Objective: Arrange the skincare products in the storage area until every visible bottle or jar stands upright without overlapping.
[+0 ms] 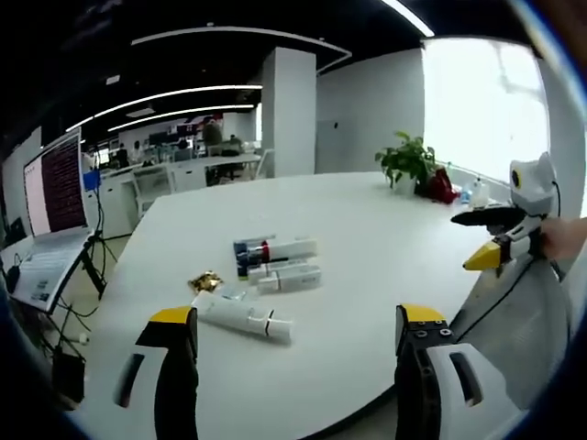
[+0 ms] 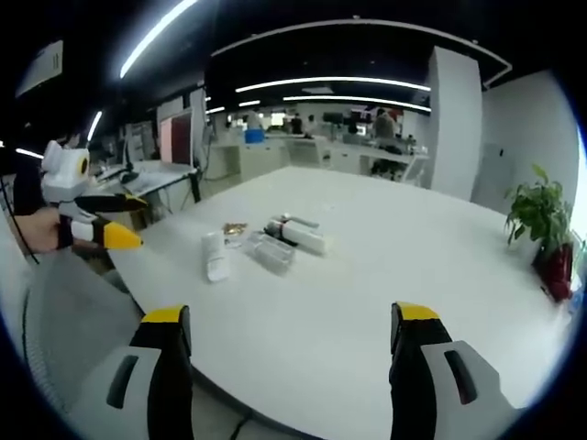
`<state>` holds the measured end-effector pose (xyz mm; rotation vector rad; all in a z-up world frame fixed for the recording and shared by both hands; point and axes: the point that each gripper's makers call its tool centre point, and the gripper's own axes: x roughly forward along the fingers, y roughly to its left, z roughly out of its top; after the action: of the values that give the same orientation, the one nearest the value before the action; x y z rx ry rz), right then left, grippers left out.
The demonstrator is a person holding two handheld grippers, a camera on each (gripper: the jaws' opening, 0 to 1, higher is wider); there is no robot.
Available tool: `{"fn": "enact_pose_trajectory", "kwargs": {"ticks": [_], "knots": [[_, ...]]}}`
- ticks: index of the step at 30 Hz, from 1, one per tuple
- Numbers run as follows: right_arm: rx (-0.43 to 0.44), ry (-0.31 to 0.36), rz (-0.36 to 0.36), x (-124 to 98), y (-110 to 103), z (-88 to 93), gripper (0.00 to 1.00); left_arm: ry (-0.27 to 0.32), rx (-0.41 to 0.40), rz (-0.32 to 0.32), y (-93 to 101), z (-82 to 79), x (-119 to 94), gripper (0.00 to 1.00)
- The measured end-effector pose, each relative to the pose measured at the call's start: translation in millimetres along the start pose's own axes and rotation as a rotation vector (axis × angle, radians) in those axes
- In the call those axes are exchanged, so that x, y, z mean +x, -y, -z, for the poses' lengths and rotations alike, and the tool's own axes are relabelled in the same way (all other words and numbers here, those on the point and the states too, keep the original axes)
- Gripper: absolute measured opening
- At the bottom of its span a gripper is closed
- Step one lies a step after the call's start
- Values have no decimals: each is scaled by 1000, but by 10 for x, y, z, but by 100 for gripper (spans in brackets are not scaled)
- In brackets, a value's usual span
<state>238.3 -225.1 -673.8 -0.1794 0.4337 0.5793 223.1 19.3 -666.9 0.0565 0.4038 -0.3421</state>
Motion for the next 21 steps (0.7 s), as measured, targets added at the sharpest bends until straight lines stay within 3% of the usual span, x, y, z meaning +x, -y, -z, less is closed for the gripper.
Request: {"fn": "enact_pose_trajectory", "kwargs": {"ticks": [5,14,21], "knots": [[-17,-2,-7,8,-6,16,88,2,-11,-19,-90,10,4,81],[-39,6,11,-11,44,22,87,-15,42,-12,36,26,29,79],[-71,27,17,-11,48,-18,85,14,60,-27,27,-53,39,81]]}}
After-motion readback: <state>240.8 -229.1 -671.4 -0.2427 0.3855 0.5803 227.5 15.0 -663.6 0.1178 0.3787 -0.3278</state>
